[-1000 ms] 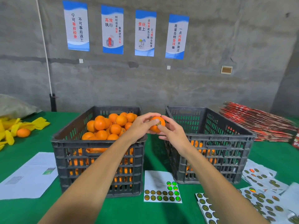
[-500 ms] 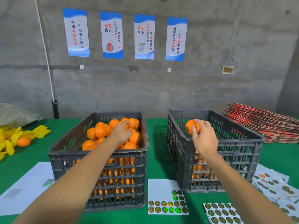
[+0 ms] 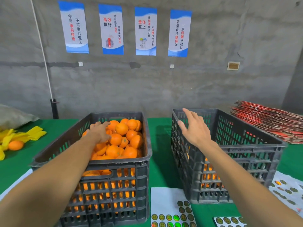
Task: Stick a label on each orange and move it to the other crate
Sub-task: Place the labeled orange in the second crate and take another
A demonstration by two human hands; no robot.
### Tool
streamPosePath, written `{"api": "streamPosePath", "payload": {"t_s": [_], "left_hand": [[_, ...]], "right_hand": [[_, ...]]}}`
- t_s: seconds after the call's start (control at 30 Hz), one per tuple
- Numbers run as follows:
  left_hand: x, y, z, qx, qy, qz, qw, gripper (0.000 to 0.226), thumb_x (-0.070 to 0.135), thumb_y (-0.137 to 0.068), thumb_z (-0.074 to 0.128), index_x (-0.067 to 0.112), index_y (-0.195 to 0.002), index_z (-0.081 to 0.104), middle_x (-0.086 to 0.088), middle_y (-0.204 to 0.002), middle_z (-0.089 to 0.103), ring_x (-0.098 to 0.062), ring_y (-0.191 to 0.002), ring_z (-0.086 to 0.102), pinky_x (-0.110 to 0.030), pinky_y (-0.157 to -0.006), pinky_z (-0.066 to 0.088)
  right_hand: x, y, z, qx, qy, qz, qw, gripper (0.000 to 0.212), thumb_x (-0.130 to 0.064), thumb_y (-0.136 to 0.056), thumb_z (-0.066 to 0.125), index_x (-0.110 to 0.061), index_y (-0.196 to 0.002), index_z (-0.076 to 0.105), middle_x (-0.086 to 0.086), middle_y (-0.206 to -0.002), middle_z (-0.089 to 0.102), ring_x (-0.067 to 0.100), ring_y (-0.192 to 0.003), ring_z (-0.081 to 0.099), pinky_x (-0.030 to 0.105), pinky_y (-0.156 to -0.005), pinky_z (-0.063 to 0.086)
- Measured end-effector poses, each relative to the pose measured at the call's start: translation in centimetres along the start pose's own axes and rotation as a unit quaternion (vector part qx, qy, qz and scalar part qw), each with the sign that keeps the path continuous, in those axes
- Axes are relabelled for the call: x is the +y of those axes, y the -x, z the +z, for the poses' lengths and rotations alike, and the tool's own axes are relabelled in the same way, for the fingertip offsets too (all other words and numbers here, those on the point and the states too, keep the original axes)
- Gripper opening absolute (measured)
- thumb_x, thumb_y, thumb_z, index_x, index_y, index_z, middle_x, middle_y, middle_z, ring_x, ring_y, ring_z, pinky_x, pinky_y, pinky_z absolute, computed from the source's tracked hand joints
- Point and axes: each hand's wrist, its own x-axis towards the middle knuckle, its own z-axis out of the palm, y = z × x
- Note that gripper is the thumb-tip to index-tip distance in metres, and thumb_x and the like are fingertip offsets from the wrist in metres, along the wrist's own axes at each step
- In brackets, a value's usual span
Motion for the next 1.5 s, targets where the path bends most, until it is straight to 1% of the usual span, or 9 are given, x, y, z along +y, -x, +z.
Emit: {"api": "streamPosePath", "payload": {"t_s": [0.1,0.23,0.4,0.63,0.83,1.03,1.2,1.33,1.5], "left_hand": [[-1.4,-1.4,0.3,-0.024,0.017,-0.039,0.999,0.087,0.034,-0.088,0.077,0.038,-0.159,0.026,-0.012,-0.165,0.026,-0.042,-0.149,0.027,-0.06,-0.118,0.032],[-2.5,-2.3,0.4,-0.047,0.007,-0.043,0.998,0.083,0.023,-0.083,0.081,0.033,-0.155,0.04,-0.014,-0.153,0.044,-0.038,-0.136,0.048,-0.051,-0.109,0.048],[-0.5,-1.3,-0.7,0.032,-0.001,-0.011,0.999,0.064,0.024,-0.086,0.074,0.021,-0.145,0.051,-0.017,-0.14,0.055,-0.039,-0.128,0.054,-0.05,-0.107,0.048],[7.6,5.5,-3.0,0.152,0.172,0.094,0.969,0.068,0.041,-0.09,0.075,0.02,-0.148,0.047,-0.018,-0.144,0.055,-0.042,-0.132,0.051,-0.05,-0.104,0.043],[13.2,11.6,-2.7,0.114,0.312,0.132,0.934,0.066,0.037,-0.09,0.076,0.016,-0.147,0.05,-0.013,-0.146,0.056,-0.033,-0.136,0.049,-0.04,-0.107,0.041],[16.0,14.9,-1.6,0.102,0.244,0.23,0.937,0.071,0.049,-0.093,0.07,0.02,-0.152,0.044,-0.011,-0.148,0.055,-0.032,-0.133,0.053,-0.045,-0.109,0.044],[16.2,16.1,-0.6,0.034,0.161,0.307,0.937,0.072,0.052,-0.092,0.07,0.024,-0.153,0.041,-0.013,-0.147,0.053,-0.035,-0.132,0.052,-0.046,-0.108,0.044],[16.0,16.3,-0.7,0.014,0.174,0.317,0.932,0.07,0.053,-0.092,0.07,0.026,-0.15,0.042,-0.011,-0.144,0.054,-0.033,-0.128,0.054,-0.05,-0.107,0.045],[15.9,16.1,-0.3,0.005,0.216,0.308,0.927,0.068,0.053,-0.09,0.072,0.03,-0.148,0.043,-0.007,-0.144,0.052,-0.03,-0.124,0.056,-0.054,-0.104,0.048]], "right_hand": [[-0.5,-1.0,0.9,-0.03,0.009,-0.028,0.999,0.062,-0.05,-0.104,0.044,-0.031,-0.159,0.023,-0.002,-0.161,0.036,0.031,-0.143,0.037,0.051,-0.107,0.043],[-0.5,-1.3,1.4,-0.04,-0.013,-0.02,0.999,0.062,-0.051,-0.104,0.045,-0.031,-0.159,0.026,-0.004,-0.161,0.037,0.028,-0.146,0.034,0.051,-0.11,0.04],[-0.8,-1.1,1.1,-0.003,-0.027,-0.001,1.0,0.053,-0.044,-0.105,0.045,-0.023,-0.153,0.038,0.001,-0.151,0.051,0.026,-0.14,0.043,0.045,-0.103,0.045],[-1.6,-0.5,0.3,0.05,0.041,-0.063,0.996,0.033,-0.027,-0.102,0.048,-0.016,-0.132,0.059,0.006,-0.118,0.07,0.03,-0.112,0.059,0.042,-0.081,0.051],[-3.9,2.0,0.6,-0.016,0.11,-0.148,0.983,0.036,-0.013,-0.1,0.048,-0.013,-0.135,0.058,0.008,-0.121,0.069,0.033,-0.113,0.058,0.044,-0.083,0.049],[-2.4,9.9,4.5,-0.103,0.133,-0.224,0.96,0.038,-0.015,-0.101,0.047,-0.008,-0.137,0.051,0.008,-0.117,0.063,0.03,-0.111,0.057,0.042,-0.068,0.045],[0.7,15.7,7.7,-0.242,0.102,-0.158,0.952,0.04,-0.006,-0.101,0.043,-0.007,-0.14,0.048,0.015,-0.127,0.057,0.037,-0.112,0.058,0.049,-0.087,0.051],[2.7,19.7,10.1,-0.311,0.077,-0.082,0.944,0.036,-0.008,-0.104,0.044,-0.007,-0.137,0.056,0.013,-0.135,0.055,0.034,-0.12,0.057,0.042,-0.098,0.048],[3.1,21.9,11.9,-0.297,0.031,-0.03,0.954,0.03,-0.028,-0.106,0.044,-0.013,-0.123,0.063,0.006,-0.132,0.057,0.027,-0.122,0.052,0.041,-0.098,0.049]]}}
